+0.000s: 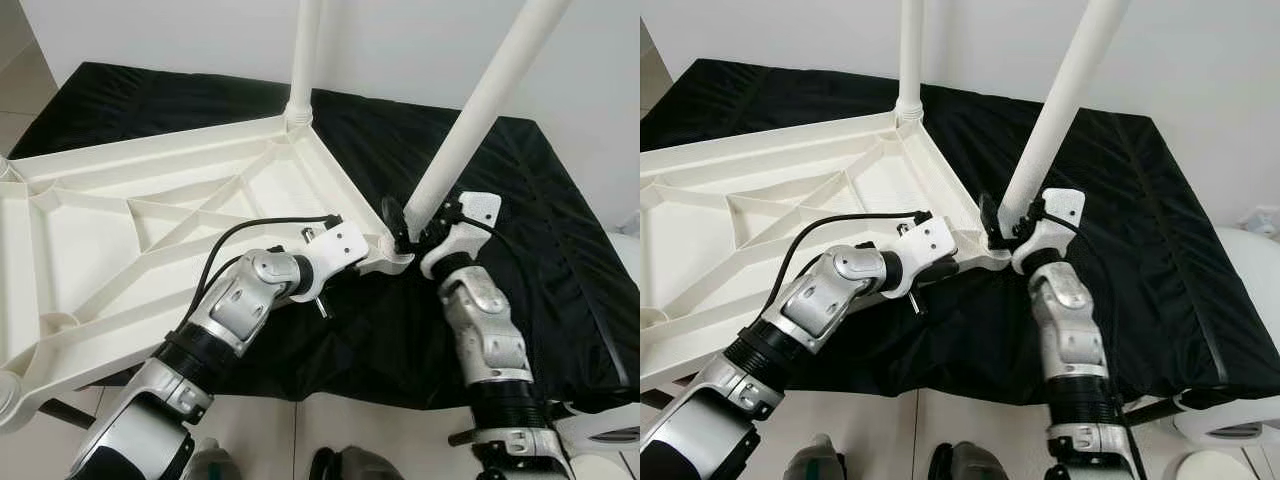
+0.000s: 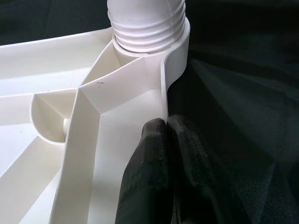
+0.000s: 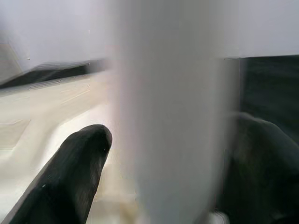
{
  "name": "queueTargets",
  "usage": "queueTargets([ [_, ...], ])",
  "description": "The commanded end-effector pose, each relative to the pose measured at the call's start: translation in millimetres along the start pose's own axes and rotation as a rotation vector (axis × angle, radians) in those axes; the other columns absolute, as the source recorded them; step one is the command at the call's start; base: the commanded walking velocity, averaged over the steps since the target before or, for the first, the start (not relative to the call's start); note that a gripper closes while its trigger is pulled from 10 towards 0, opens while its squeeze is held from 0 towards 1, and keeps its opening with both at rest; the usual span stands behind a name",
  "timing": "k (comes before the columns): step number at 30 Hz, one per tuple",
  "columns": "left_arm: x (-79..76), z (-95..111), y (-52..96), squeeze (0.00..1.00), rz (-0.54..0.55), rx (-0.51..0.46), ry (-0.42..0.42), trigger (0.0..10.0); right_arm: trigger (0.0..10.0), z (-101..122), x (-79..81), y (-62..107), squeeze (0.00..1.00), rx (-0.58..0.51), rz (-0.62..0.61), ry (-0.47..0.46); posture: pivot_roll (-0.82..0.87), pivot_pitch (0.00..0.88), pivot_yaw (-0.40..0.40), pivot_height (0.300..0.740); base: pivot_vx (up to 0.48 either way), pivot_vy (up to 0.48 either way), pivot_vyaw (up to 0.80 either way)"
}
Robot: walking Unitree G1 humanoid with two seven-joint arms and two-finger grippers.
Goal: Building children table
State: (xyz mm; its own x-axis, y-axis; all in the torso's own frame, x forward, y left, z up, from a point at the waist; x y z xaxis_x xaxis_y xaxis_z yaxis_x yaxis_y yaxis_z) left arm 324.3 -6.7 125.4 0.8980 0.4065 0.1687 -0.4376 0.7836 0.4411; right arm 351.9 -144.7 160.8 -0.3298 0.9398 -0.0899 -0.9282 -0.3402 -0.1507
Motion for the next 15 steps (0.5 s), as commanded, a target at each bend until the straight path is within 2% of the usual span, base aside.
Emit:
queueTargets([
  [1, -12.2, 4, -4.3, 0.00, -0.076, -0.011, -0.018, 10.0, 10.0, -11, -2.7, 7.0, 0.00, 0.034, 0.118, 0.016, 0.05, 0.000, -0.109, 0.740, 0.000, 0.000, 0.00],
  [3, -11.9, 5, -4.5, 0.00, -0.075, -0.012, -0.018, 10.0, 10.0, -14, -4.6, 8.7, 0.00, 0.047, 0.150, 0.021, 0.05, 0.000, -0.111, 0.740, 0.000, 0.000, 0.00],
  [6, -11.1, 5, -4.4, 0.00, -0.072, -0.013, -0.018, 10.0, 10.0, -22, -17.7, 13.5, 0.00, 0.098, 0.249, 0.046, 0.05, 0.000, -0.112, 0.740, 0.000, 0.000, 0.00],
  [10, -11.1, 5, -4.1, 0.00, -0.071, -0.012, -0.017, 10.0, 10.0, -22, -23.4, 16.0, 0.00, 0.113, 0.301, 0.036, 0.05, 0.000, -0.111, 0.740, 0.000, 0.000, 0.00],
  [11, -10.8, 4, -3.3, 0.00, -0.069, -0.010, -0.016, 10.0, 10.0, -21, -28.8, 17.0, 0.00, 0.121, 0.347, 0.046, 0.06, 0.000, -0.110, 0.740, 0.000, 0.000, 0.00],
  [15, -10.3, 3, -2.8, 0.00, -0.068, -0.007, -0.016, 10.0, 10.0, -19, -34.3, 15.1, 0.00, 0.123, 0.358, 0.053, 0.06, 0.000, -0.110, 0.740, 0.000, 0.000, 0.00],
])
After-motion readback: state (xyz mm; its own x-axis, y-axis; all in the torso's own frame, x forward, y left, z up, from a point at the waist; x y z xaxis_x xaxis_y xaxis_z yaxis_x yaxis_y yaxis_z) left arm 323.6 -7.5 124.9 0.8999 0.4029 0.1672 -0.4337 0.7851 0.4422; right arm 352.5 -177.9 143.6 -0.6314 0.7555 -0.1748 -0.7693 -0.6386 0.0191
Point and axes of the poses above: a point about 5 cm out from each wrist's last joint towards the gripper, its own y axis pointing back from the gripper into the wrist, its own z axis along the axis of the wrist's last joint, x = y × z, the point moved 4 cm from there along -y, pointing out of the wrist towards the gripper, and after that the axes turned 8 degrees about y, right-handed, at the moved point
